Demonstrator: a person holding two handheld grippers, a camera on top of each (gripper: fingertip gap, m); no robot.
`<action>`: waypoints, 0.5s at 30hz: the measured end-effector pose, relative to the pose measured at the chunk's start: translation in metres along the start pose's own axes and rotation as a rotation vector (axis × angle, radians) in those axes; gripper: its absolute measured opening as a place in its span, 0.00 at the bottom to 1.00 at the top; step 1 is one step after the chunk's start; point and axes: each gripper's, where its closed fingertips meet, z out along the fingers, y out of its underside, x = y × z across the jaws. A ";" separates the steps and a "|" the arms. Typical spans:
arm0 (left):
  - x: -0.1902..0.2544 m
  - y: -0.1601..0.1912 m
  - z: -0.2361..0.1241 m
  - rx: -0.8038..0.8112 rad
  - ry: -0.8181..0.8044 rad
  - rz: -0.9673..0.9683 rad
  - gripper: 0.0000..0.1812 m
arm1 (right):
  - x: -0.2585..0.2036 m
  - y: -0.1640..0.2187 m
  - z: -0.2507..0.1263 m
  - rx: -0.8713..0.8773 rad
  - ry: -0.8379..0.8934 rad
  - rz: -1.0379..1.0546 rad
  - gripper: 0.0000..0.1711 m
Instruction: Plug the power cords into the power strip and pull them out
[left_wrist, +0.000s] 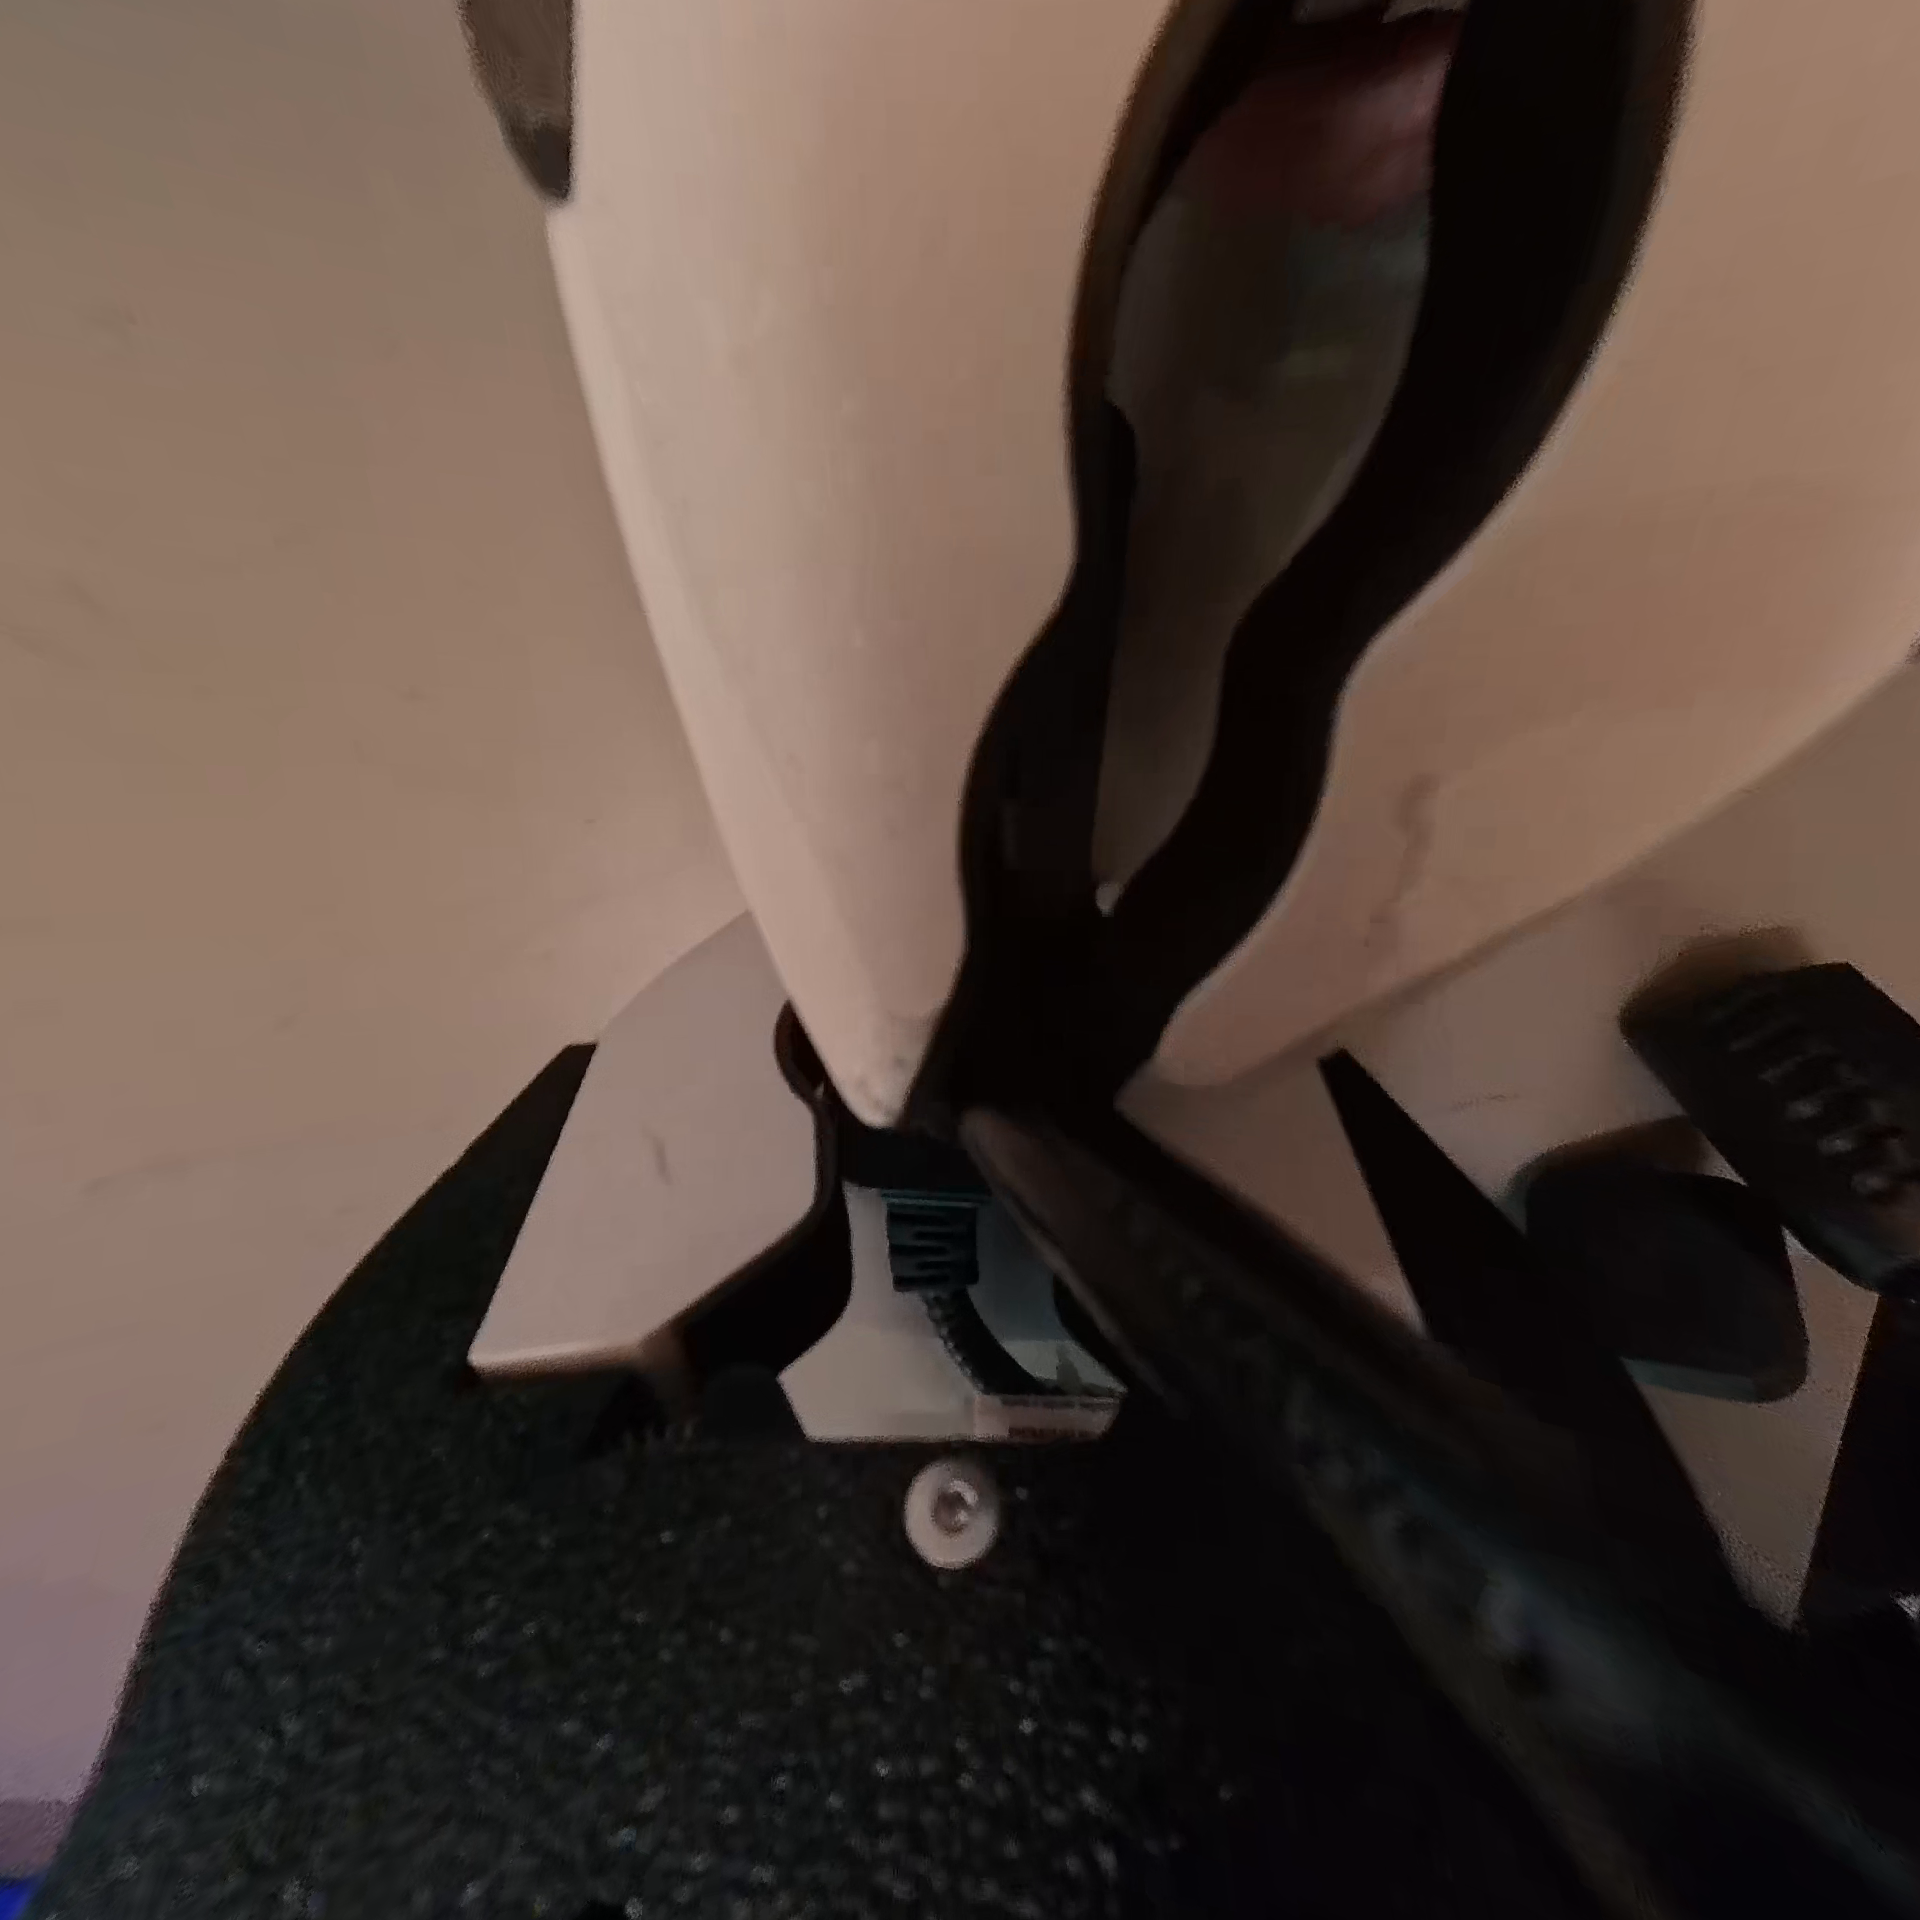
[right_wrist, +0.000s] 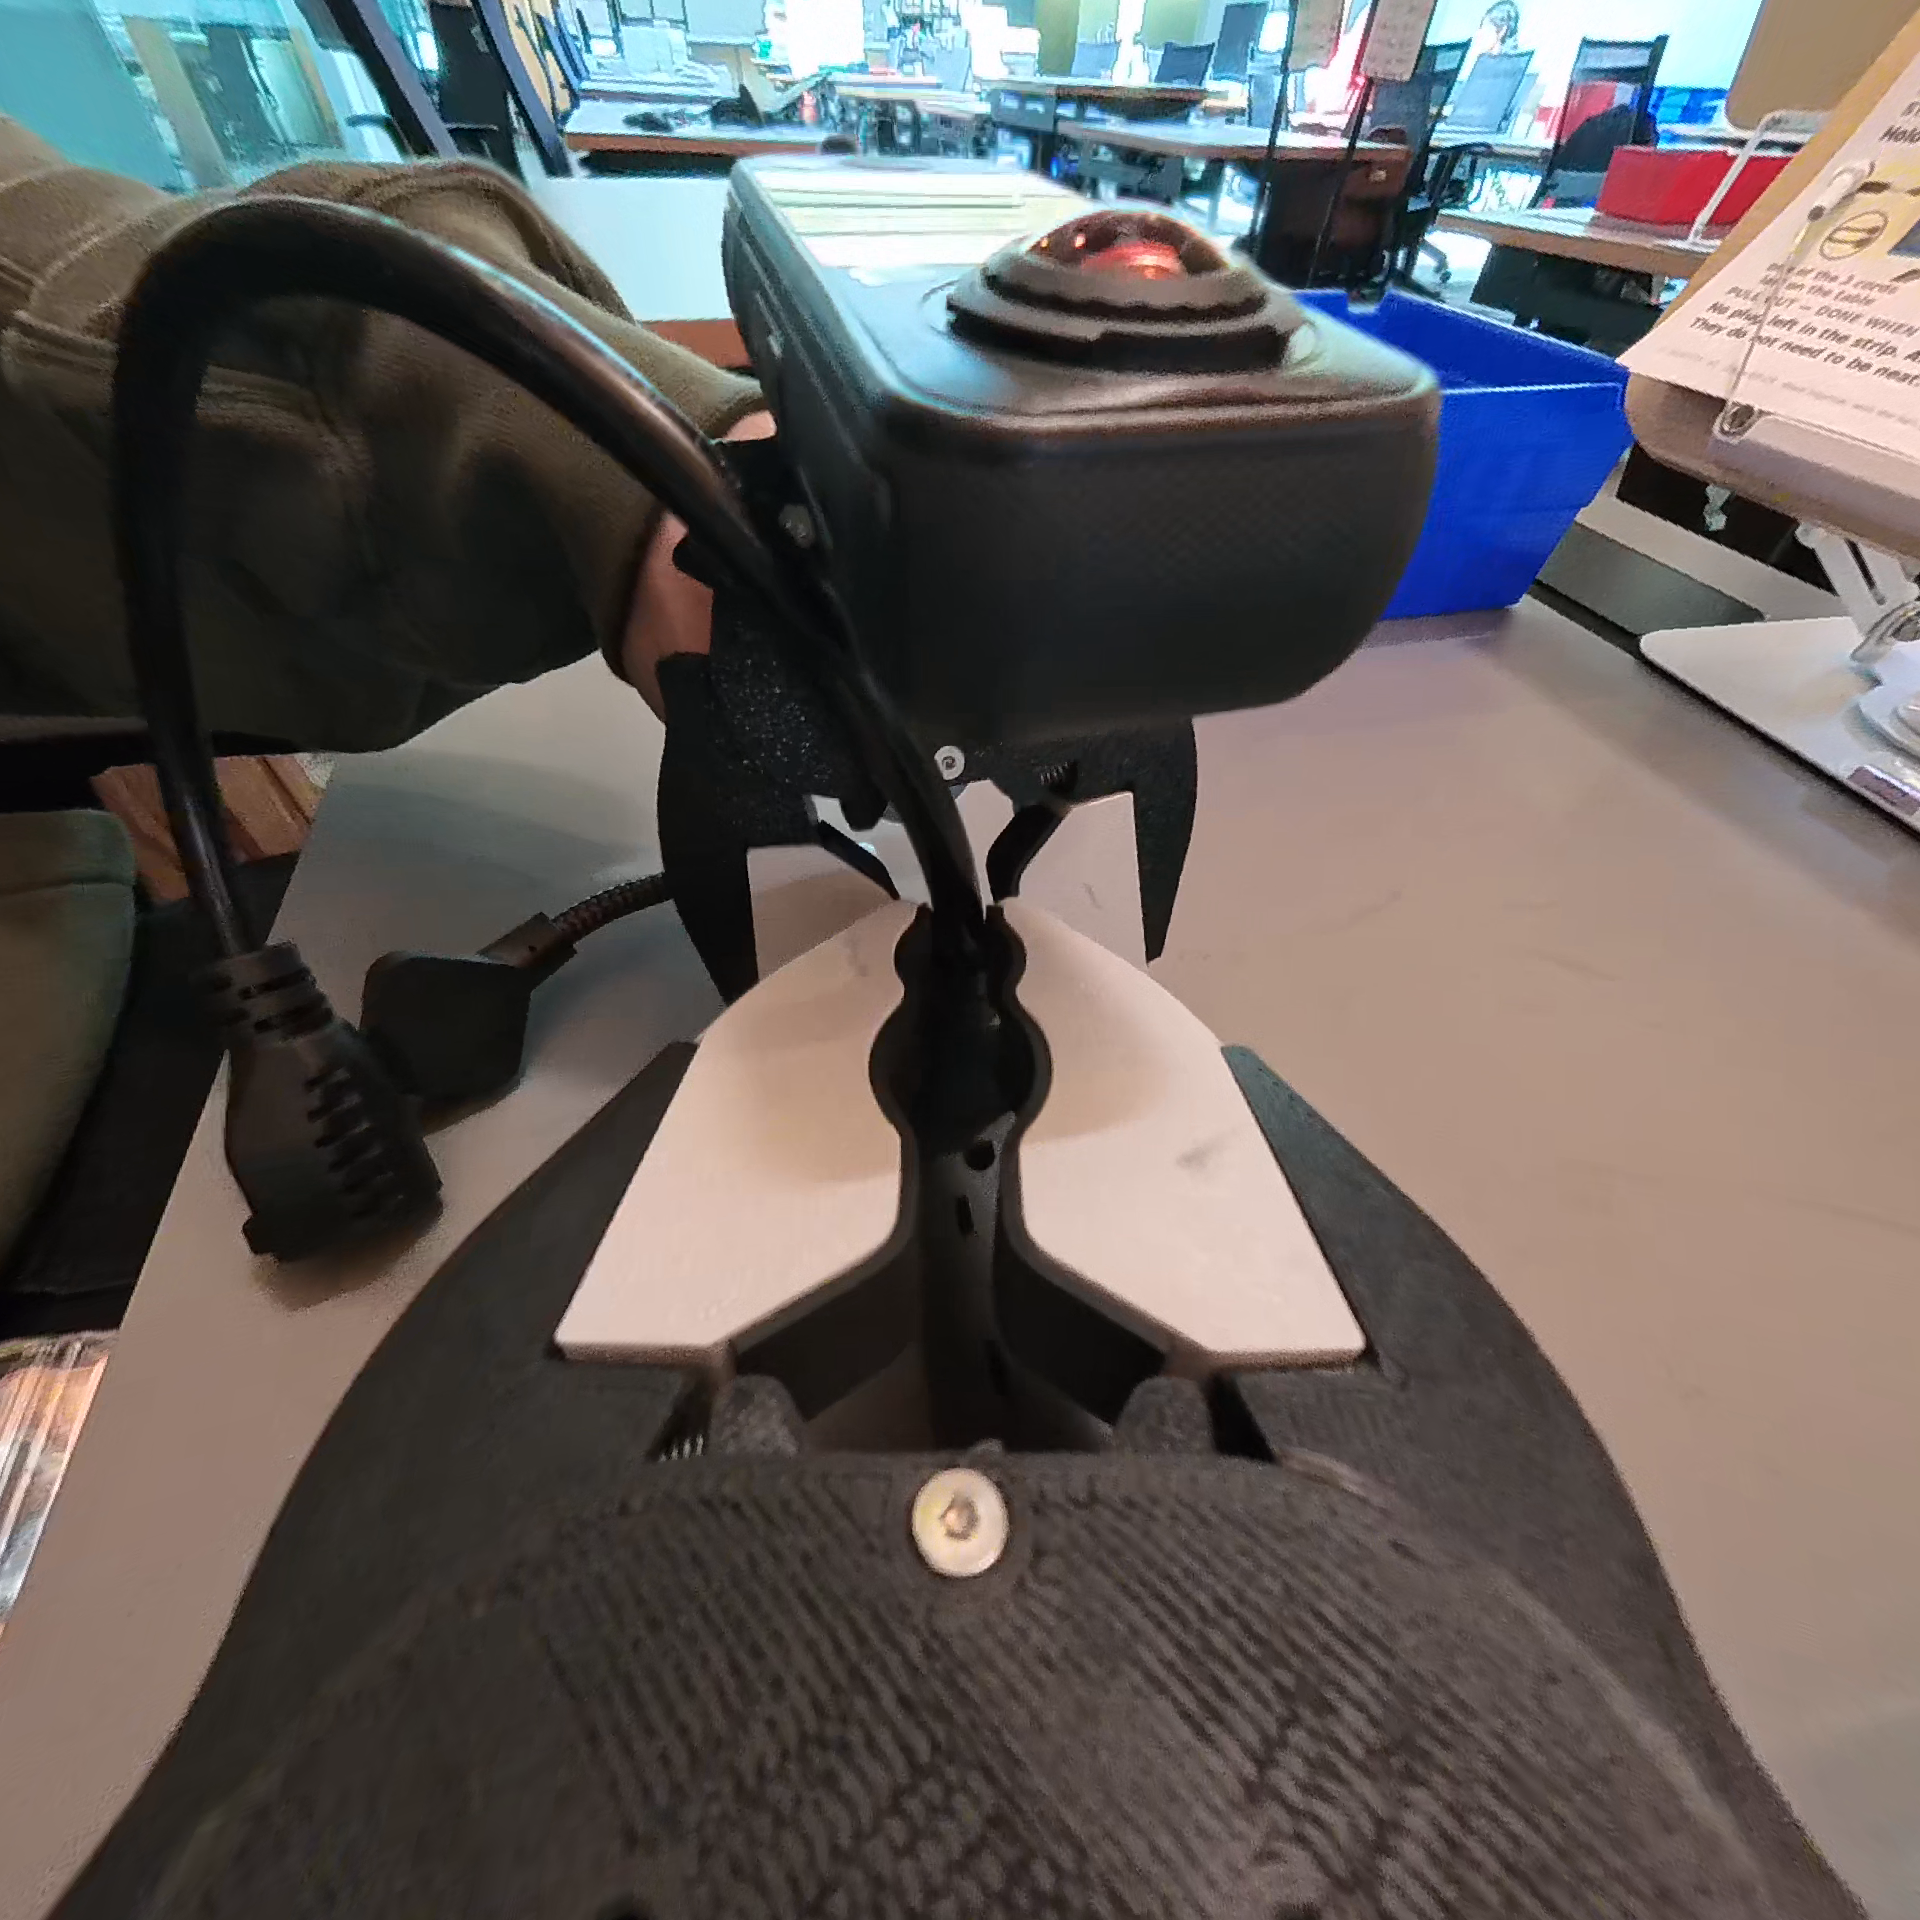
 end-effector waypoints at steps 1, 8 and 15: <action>0.000 0.000 0.000 0.000 0.000 0.000 0.25 | -0.001 0.001 -0.002 0.001 -0.010 0.000 0.07; 0.000 0.000 0.000 -0.007 0.002 0.007 0.25 | 0.001 0.006 -0.002 -0.022 -0.001 -0.030 0.09; -0.001 0.000 0.000 0.002 0.002 0.005 0.25 | 0.001 0.018 0.002 -0.103 0.004 -0.073 0.09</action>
